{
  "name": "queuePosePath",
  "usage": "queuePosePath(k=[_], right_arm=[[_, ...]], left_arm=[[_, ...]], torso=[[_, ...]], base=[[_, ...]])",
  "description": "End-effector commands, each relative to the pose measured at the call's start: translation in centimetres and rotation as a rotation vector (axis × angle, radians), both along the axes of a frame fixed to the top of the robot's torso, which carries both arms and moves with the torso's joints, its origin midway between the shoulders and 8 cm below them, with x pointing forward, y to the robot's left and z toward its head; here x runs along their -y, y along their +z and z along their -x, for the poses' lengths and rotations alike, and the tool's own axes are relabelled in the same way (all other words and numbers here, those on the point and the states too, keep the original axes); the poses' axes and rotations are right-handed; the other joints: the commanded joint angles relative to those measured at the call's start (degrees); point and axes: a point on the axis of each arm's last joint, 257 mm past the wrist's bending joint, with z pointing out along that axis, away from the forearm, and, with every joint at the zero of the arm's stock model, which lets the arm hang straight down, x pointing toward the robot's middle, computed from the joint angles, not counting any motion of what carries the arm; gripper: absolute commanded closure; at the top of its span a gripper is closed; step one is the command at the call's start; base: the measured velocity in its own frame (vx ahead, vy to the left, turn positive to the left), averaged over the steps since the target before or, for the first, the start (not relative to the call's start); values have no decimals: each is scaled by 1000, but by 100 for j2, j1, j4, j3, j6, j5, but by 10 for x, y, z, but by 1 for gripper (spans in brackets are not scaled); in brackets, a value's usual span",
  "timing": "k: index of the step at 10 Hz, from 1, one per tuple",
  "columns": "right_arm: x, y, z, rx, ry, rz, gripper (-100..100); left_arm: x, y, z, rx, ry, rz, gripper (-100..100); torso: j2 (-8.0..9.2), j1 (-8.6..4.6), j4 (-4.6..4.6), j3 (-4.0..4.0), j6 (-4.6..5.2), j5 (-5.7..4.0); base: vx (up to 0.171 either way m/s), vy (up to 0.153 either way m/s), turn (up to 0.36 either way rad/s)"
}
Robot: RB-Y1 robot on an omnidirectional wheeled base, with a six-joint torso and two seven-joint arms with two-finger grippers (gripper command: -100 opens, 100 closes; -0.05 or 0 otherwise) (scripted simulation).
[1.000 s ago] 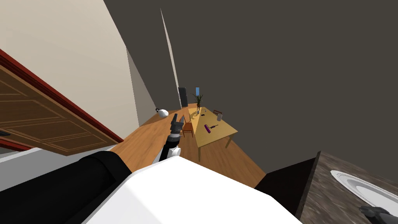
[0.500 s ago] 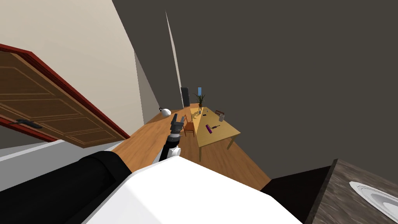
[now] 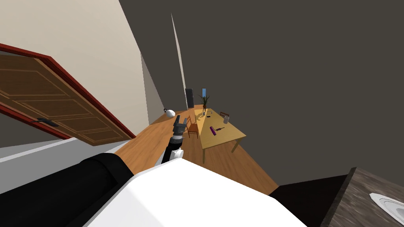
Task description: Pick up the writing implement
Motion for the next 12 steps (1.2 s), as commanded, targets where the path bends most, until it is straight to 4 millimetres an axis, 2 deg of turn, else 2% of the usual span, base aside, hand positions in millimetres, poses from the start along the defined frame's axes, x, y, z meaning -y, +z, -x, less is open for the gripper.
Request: queuePosePath(k=[1, 3, 5, 6, 10, 11, 12], right_arm=[[-3, 0, 4, 7, -5, -6, -100], [-5, 0, 16, 8, -21, -17, -100], [-5, -1, 14, 10, -27, -16, -100], [-5, -1, 14, 11, -28, -16, 100], [-5, -1, 14, 11, -29, -16, 100], [-5, -1, 14, 11, -30, -16, 0], [-3, 0, 4, 10, -15, -8, 100]], left_arm=[[0, 0, 0, 0, 0, 0, 0], [0, 0, 0, 0, 0, 0, 0], [0, 0, 0, 0, 0, 0, 0], [0, 0, 0, 0, 0, 0, 0], [0, 0, 0, 0, 0, 0, 0], [0, 0, 0, 0, 0, 0, 0], [0, 0, 0, 0, 0, 0, 0]], torso=[[0, 0, 0, 0, 0, 0], [1, 2, 1, 1, 4, -1], [2, 0, 1, 1, 4, -4], [2, 1, 1, 1, 4, -5], [1, 1, 1, 1, 3, -6], [1, 1, 1, 1, 2, -6], [1, 1, 1, 1, 2, -6]], base=[[-6, -11, 71], [-3, -5, 74], [-3, -5, 34], [0, 0, 0], [0, 0, 0], [0, 0, 0], [5, 7, -133]])
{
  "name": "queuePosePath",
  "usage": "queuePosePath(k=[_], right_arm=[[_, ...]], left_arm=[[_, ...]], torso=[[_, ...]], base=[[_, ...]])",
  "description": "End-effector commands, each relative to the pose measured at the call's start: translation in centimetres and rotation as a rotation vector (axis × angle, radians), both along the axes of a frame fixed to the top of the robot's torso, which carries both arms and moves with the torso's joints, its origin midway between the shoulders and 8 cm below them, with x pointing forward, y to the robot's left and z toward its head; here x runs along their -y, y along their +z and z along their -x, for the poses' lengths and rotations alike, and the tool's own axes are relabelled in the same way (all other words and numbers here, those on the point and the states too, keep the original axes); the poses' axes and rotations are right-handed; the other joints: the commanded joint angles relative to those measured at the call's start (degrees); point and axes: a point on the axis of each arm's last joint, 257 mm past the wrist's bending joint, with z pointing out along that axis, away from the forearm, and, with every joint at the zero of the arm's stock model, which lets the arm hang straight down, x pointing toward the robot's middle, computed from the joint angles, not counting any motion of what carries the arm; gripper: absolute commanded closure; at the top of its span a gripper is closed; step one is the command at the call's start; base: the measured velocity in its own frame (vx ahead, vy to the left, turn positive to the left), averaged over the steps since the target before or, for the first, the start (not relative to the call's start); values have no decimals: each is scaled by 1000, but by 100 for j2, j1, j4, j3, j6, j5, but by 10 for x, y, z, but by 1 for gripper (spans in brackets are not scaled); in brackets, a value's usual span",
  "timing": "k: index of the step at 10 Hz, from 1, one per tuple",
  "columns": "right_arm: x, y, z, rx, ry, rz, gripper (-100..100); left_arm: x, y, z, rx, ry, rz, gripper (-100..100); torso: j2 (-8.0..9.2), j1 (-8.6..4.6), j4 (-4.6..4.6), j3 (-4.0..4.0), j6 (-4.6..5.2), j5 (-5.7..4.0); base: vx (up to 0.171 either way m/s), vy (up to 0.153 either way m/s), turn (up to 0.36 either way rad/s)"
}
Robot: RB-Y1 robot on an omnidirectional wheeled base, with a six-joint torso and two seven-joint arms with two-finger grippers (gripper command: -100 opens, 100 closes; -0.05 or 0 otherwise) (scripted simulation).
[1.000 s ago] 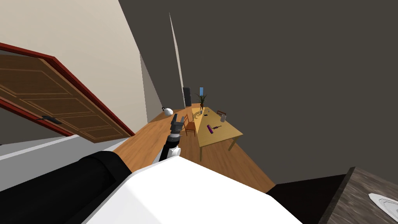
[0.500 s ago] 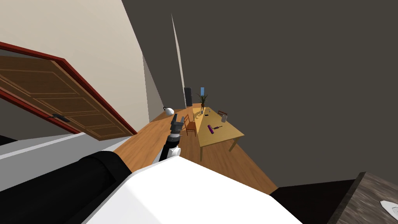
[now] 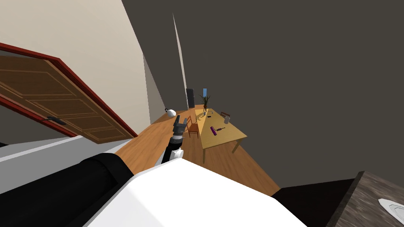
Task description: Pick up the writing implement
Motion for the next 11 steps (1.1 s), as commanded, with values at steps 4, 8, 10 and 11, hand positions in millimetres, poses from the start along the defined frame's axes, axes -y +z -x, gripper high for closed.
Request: queuePosePath(k=[4, 8, 10, 11], right_arm=[[2, 1, -15, -5, 20, 12, 100], [5, 3, -39, -6, 48, 20, 100], [5, 3, -39, -8, 57, 21, 100], [5, 5, -50, -5, 56, 18, 100]], left_arm=[[0, 0, 0, 0, 0, 0, 0], [0, 0, 0, 0, 0, 0, 0], [0, 0, 0, 0, 0, 0, 0], [0, 0, 0, 0, 0, 0, 0]], torso=[[-1, 3, 1, 0, -1, 0], [0, 1, -1, -1, -3, -1], [0, 3, -1, -1, 2, 0], [-1, 2, -1, -1, -1, 0]], base=[[4, 9, -74], [4, 7, -77], [4, 8, -41], [3, 7, -124]])
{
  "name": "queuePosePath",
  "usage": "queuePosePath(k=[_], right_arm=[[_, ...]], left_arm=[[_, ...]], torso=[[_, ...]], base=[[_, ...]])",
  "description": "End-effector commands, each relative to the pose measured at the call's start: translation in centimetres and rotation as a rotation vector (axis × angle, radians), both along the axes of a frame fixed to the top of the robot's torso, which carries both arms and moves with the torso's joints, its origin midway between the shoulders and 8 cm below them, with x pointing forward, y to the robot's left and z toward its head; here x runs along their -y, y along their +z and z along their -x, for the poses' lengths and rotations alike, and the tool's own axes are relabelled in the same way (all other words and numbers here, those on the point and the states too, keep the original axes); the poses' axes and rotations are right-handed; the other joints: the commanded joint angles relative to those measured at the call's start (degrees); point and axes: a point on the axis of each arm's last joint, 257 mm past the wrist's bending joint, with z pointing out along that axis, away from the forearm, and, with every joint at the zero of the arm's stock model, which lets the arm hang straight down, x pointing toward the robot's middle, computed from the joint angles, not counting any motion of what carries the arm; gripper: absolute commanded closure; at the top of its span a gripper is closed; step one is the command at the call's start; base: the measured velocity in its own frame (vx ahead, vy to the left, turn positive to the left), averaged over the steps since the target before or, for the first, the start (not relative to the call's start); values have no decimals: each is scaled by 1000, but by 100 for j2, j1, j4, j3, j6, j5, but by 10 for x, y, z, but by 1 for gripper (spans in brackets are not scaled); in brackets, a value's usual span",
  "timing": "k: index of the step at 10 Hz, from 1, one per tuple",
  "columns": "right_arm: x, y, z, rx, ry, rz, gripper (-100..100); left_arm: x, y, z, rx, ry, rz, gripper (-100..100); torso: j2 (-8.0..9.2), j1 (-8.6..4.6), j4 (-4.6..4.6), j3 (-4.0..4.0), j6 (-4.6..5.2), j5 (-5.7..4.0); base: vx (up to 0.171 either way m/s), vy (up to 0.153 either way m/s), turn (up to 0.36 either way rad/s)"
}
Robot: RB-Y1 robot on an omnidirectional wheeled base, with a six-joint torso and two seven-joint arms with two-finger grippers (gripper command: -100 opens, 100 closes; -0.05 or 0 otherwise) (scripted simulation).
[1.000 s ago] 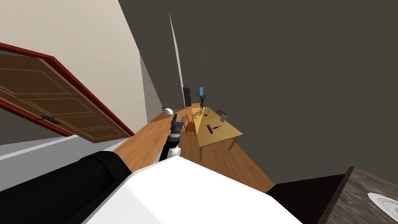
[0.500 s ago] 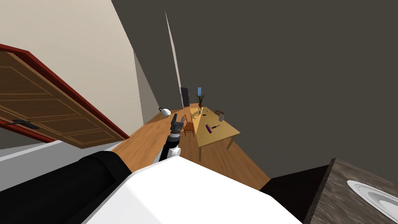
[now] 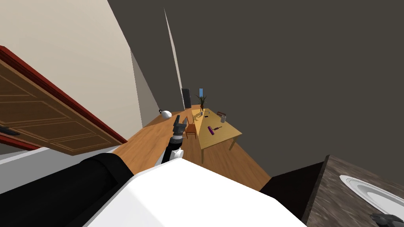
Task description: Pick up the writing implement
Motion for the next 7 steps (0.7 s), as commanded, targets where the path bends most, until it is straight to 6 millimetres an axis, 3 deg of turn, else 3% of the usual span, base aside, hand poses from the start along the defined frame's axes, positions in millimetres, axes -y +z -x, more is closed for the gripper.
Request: queuePosePath(k=[1, 2, 4, 5, 6, 7], right_arm=[[1, 1, -3, -5, 7, -1, 100], [1, 1, -3, -8, 18, 1, 100], [-1, 7, -32, 17, 44, -4, 100], [-1, 6, -26, -10, 56, -5, 100], [-3, 10, -40, 5, 69, -11, 100], [-3, 9, -37, -10, 77, -12, 100]], left_arm=[[0, 0, 0, 0, 0, 0, 0], [0, 0, 0, 0, 0, 0, 0], [0, 0, 0, 0, 0, 0, 0], [0, 0, 0, 0, 0, 0, 0], [0, 0, 0, 0, 0, 0, 0], [0, 0, 0, 0, 0, 0, 0]], torso=[[0, 0, 0, 0, 0, 0], [1, 0, -1, 0, 0, -1], [0, -1, 0, 0, 1, 0], [0, 2, 0, 0, 2, 1], [1, 3, -1, 0, -1, -1], [2, 3, 0, 1, 1, 0]], base=[[5, 9, -78], [0, 0, 0], [6, 9, -171], [7, 15, -76], [5, 13, -117], [3, 12, -66]])
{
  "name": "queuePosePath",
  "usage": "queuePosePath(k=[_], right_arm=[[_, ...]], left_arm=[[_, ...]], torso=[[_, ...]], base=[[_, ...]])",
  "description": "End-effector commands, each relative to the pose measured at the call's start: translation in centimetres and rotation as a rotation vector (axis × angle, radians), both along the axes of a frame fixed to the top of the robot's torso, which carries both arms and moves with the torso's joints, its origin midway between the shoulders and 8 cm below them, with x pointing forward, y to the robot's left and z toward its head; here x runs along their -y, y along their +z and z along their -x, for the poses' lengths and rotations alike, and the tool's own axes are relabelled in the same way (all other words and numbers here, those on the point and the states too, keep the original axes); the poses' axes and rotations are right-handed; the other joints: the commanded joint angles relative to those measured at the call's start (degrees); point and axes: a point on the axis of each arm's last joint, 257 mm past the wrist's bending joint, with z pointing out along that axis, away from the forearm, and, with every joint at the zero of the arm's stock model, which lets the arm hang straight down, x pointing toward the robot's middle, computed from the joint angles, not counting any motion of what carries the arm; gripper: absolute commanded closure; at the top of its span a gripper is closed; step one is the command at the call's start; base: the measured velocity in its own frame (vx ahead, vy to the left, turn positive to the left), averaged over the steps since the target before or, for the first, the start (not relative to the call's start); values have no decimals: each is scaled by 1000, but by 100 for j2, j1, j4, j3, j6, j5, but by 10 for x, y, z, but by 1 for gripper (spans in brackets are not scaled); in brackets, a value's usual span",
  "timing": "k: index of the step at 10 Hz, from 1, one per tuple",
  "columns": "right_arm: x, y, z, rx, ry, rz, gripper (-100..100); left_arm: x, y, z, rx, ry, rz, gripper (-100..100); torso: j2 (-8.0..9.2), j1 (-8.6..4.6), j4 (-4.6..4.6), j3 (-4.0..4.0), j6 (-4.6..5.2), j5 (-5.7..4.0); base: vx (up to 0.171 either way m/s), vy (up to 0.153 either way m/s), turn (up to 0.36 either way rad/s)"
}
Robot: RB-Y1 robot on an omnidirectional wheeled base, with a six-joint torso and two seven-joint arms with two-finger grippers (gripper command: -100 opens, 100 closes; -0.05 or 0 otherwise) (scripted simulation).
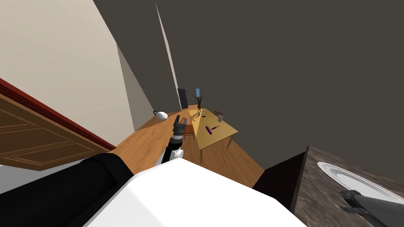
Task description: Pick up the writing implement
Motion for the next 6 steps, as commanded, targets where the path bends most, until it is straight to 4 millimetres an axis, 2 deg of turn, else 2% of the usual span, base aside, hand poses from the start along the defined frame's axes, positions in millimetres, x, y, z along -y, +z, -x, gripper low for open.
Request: queuePosePath(k=[1, 2, 3, 5, 6], right_arm=[[-3, 5, -15, 8, 23, -8, 100], [-3, 4, -12, -8, 30, -10, 100], [-6, 9, -27, 13, 36, -21, 100], [-5, 7, -22, 2, 43, -19, 100], [-5, 7, -22, -2, 46, -20, 0]], left_arm=[[0, 0, 0, 0, 0, 0, 0], [0, 0, 0, 0, 0, 0, 0], [0, 0, 0, 0, 0, 0, 0], [0, 0, 0, 0, 0, 0, 0], [0, 0, 0, 0, 0, 0, 0]], torso=[[0, 0, 0, 0, 0, 0], [-1, 1, 1, 0, 0, 1], [-1, 0, 0, 0, -2, 0], [0, -1, 0, 0, -2, -1], [0, -4, 0, 0, -4, -1]], base=[[3, 12, -127], [3, 11, -67], [4, 10, -140], [2, 5, -34], [0, 0, 0]])
